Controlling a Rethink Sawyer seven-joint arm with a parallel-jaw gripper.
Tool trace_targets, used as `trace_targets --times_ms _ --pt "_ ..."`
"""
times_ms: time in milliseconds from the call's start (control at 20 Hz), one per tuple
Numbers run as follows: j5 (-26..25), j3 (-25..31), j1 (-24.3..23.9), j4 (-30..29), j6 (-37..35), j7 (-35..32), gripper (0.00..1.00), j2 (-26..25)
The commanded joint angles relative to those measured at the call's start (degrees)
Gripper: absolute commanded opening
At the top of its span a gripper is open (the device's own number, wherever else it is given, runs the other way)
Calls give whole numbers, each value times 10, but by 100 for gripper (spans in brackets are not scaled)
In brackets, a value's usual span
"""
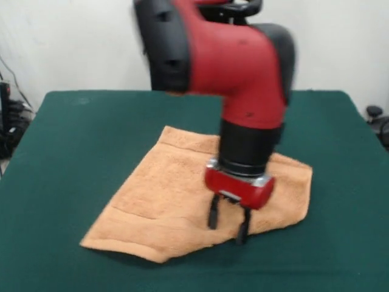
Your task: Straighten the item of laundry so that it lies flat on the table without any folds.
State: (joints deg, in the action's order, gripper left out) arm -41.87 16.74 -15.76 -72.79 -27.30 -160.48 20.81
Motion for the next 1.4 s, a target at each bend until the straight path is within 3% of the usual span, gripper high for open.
trace_targets --times_ms 50,350,1050,1400 --pt "-16 155 -115 -161 -13 322 100 -29" --pt "4 193 -167 -179 -41 374 100 -26" --pt "-34 202 -176 -182 -2 386 100 -60" --pt "20 265 -218 -214 -49 408 100 -42"
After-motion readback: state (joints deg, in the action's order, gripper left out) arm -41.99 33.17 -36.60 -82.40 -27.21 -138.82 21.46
